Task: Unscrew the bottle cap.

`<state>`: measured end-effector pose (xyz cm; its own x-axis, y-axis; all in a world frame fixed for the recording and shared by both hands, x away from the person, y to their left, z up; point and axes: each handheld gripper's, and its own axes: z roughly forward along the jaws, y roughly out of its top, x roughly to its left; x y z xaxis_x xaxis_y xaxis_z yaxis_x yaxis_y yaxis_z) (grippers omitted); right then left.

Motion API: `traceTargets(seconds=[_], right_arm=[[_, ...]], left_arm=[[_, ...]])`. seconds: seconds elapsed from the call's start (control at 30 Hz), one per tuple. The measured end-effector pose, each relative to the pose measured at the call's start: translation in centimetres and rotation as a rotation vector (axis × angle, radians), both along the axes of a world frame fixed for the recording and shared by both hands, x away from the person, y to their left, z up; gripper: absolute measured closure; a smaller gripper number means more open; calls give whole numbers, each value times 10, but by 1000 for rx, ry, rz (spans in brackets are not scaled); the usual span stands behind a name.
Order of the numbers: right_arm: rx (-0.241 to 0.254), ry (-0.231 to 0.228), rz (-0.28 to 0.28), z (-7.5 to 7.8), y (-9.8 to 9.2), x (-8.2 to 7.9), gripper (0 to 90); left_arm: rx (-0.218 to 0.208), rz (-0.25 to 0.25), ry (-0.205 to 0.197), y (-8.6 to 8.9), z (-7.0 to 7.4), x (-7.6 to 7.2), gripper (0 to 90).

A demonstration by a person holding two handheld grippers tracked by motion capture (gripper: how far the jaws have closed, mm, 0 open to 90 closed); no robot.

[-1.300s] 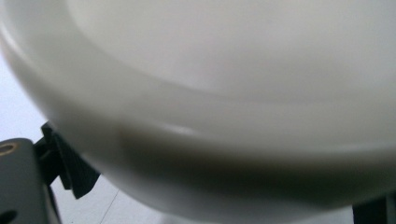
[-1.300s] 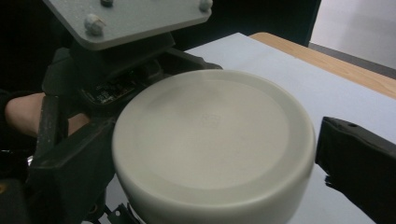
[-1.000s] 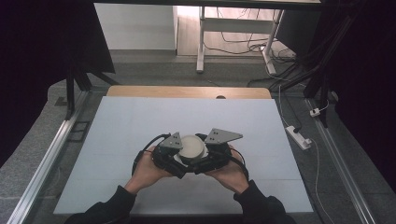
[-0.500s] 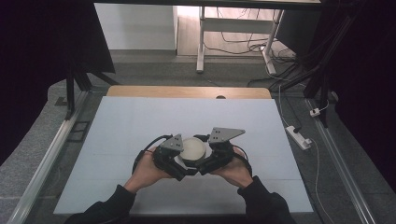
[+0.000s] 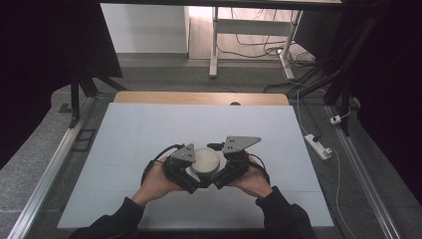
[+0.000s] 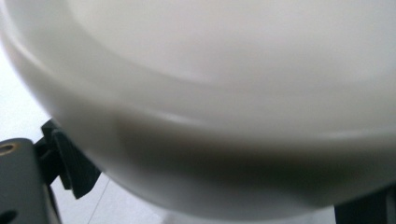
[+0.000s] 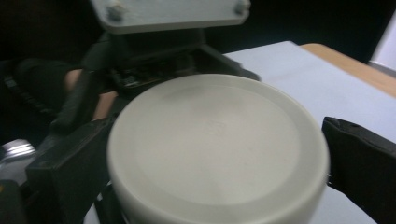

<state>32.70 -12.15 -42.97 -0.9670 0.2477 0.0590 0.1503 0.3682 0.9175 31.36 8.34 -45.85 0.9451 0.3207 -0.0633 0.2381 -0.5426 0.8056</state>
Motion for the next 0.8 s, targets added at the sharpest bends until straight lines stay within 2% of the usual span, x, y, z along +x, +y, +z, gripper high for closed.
traceTargets(seconds=[0.1, 0.27, 0.33, 0.43, 0.5, 0.63, 0.73, 0.8], right_arm=[[17, 22, -57, 2, 0, -2, 0], [-18, -24, -145, 2, 5, -10, 0], [-19, -28, -173, 2, 9, -12, 0], [-18, -31, -188, 0, 11, -13, 57], [-1, -33, -193, -1, 11, -13, 63], [-8, -27, -193, -1, 11, -13, 65], [-6, -20, -167, -2, 9, -11, 65], [2, -9, -131, -2, 7, -9, 66]], left_arm=[[-2, 31, -6, 2, 1, 0, 74], [25, 76, -19, 2, 0, 1, 74], [16, 93, -11, 1, -1, 1, 73], [20, 102, -12, 0, 0, 1, 74], [20, 104, -10, 0, 0, 1, 74], [26, 94, -7, 0, -1, 2, 74], [12, 69, 3, 1, -2, 2, 74], [14, 49, 1, 1, -1, 2, 74]])
